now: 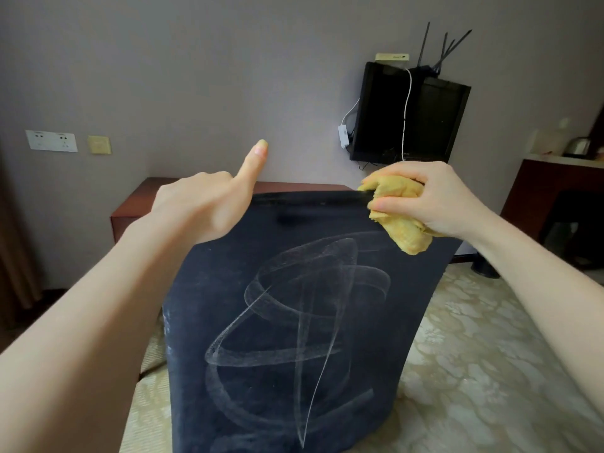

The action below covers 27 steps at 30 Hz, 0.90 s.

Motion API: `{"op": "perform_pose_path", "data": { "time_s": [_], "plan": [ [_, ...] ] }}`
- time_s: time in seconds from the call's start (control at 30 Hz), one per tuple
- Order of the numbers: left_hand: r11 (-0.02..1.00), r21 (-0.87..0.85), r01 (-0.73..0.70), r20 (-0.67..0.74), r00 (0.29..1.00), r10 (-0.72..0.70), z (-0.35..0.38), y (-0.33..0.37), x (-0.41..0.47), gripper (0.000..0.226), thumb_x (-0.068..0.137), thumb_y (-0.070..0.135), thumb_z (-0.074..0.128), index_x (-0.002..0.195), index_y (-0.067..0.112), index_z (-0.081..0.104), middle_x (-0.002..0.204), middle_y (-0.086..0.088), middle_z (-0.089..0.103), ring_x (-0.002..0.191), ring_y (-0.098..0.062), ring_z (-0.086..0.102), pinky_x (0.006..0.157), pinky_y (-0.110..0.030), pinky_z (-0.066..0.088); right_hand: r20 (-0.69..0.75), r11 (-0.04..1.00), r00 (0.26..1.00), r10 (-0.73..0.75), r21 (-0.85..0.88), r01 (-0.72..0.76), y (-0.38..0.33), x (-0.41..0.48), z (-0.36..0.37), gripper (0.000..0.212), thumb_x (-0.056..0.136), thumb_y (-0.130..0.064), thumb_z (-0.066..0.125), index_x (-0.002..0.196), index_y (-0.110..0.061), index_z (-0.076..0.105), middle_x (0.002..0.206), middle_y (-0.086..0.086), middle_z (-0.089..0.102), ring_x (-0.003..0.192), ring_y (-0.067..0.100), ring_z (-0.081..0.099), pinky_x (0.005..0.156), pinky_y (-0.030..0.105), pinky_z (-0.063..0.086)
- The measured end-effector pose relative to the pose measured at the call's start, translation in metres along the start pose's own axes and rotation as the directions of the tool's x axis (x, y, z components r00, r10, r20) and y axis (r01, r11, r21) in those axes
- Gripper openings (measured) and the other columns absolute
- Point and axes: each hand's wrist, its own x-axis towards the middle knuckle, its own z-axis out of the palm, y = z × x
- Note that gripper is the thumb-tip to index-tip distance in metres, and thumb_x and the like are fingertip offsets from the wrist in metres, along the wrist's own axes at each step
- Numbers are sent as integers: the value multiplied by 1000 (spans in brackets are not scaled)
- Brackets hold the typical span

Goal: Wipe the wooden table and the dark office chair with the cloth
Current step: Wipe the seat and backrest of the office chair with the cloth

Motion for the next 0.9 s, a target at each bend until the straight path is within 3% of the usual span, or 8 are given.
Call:
{"op": "perform_pose_path", "data": {
  "time_s": [0.07,0.23,0.37,0.5,0.67,0.73,0.8,0.9],
  "plan": [
    [998,-57,37,9,999,-36,-1,1,-1,76,85,68,-11,90,16,44,73,0,41,74,-26,38,79,-34,23,29,998,998,-61,3,61,-15,8,13,22,74,-35,76,95,-39,69,94,-19,68,82,0,65,67,8,49],
    [981,-152,118,61,992,-110,-4,0,-1,98,80,75,-12,136,19,46,133,-15,50,90,-21,29,82,-33,20,106,985,979,-172,50,167,-52,26,44,27,74,-53,69,95,-37,69,92,-14,66,76,14,65,68,21,53],
    [971,-218,94,50,995,-85,-4,-3,2,101,76,79,-12,134,24,51,138,-13,48,106,-25,42,86,-34,23,94,976,973,-209,86,202,-76,37,64,25,82,-43,69,96,-22,71,74,-16,64,60,8,63,68,36,55],
    [907,-420,31,104,994,14,-7,-15,6,115,49,95,-7,135,42,47,147,-6,42,137,-27,32,112,-40,19,43,947,954,-297,-112,300,-94,42,81,35,87,-55,52,104,-25,59,88,-17,58,83,7,57,77,40,50],
    [970,-244,19,52,999,-6,-4,-14,4,92,77,79,-9,135,37,47,131,-10,53,100,-28,44,84,-34,24,117,769,878,-465,-437,466,-74,28,80,44,89,-52,55,125,-27,57,113,-9,62,100,17,58,71,35,49],
    [988,-153,-32,4,999,33,-2,-11,4,70,89,66,-5,137,40,38,110,-10,55,84,-25,39,80,-35,24,77,771,881,-467,-451,449,-60,23,73,47,88,-54,57,127,-28,58,117,-9,62,103,16,59,72,33,48],
    [994,-105,-18,1,1000,18,-3,-10,4,68,90,63,-4,107,22,46,81,-1,46,69,-22,39,77,-34,24,0,796,889,-459,-444,411,-44,17,64,48,87,-57,53,124,-28,62,115,-7,64,101,17,60,73,34,50],
    [999,-9,-33,-3,999,33,-1,-13,8,76,85,65,-6,106,19,50,76,1,45,68,-19,41,75,-35,26,-124,835,891,-436,-424,350,-14,5,50,46,86,-52,51,115,-20,68,108,1,67,97,22,62,75,37,51]
  ]
}}
